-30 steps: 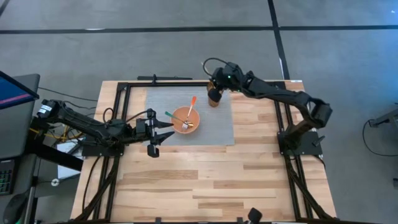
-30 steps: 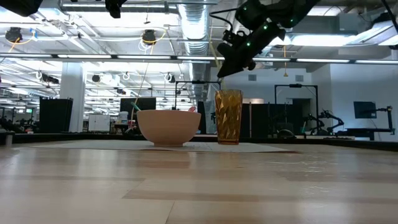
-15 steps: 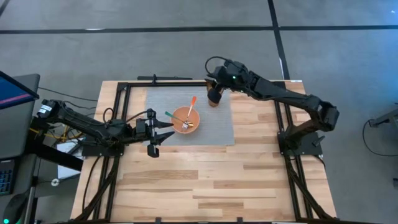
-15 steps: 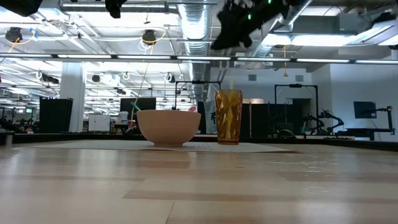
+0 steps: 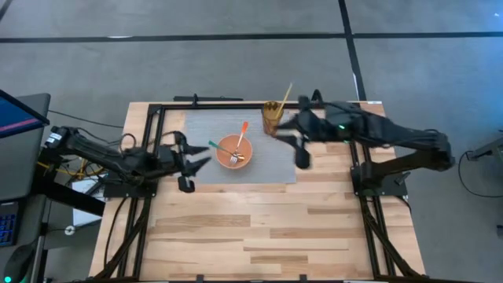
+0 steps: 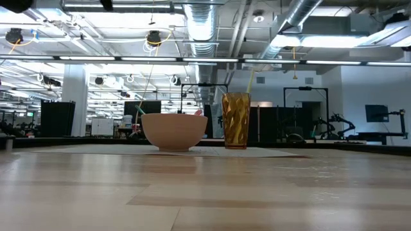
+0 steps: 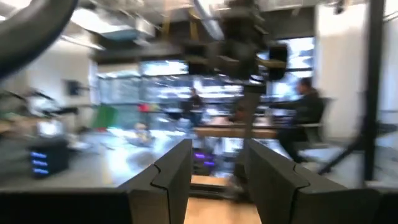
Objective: Pick & Place Utensil
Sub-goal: Return to Home Position
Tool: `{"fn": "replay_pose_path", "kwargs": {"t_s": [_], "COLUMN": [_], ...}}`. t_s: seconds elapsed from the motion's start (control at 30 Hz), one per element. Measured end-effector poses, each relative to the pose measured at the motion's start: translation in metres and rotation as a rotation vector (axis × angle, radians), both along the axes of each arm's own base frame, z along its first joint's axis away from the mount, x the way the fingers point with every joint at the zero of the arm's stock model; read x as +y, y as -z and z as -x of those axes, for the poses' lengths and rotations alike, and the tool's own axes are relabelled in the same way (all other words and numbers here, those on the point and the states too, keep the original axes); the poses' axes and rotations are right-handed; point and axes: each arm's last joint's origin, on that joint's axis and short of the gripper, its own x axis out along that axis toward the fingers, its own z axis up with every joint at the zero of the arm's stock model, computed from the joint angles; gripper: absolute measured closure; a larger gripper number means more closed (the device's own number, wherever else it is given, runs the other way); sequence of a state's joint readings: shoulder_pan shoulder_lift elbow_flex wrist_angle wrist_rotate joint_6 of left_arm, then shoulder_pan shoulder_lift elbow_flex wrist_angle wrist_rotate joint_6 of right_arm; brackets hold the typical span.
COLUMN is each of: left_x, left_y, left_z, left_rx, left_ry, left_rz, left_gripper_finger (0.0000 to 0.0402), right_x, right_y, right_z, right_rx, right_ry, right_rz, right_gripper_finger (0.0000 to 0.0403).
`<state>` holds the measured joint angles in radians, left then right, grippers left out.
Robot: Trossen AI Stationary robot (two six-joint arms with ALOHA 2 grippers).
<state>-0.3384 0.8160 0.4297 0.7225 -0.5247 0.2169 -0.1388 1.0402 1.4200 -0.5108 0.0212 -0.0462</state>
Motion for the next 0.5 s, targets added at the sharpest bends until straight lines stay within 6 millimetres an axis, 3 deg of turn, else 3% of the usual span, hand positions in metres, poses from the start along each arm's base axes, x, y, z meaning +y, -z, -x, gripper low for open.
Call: {"fn": "replay_pose_path", "kwargs": {"t_s": [0.13, 0.27, 0.5], "left_x": [0.009, 0.016, 0.016], "left_y": [-0.011, -0.013, -0.004], "left_z": [0.026, 0.052, 0.082], "left_rx": [0.024, 0.082, 0.073], "left_ry": [-0.218, -0.393, -0.305], "left_rz": [-0.034, 0.042, 0.103], "left_gripper_finger": [0.0256, 0.0256, 0.0256], "right_x": [0.013, 0.020, 0.023], "right_y": [0.009, 0.019, 0.065], "right_z": [0.028, 0.045, 0.067], "right_rx": [0.133, 0.137, -0.011], "right_ry": [-0.048, -0.069, -0.095], "right_rz": [-0.049, -0.113, -0.094], "right_gripper_finger": [0.0305, 0.0305, 0.0305]}}
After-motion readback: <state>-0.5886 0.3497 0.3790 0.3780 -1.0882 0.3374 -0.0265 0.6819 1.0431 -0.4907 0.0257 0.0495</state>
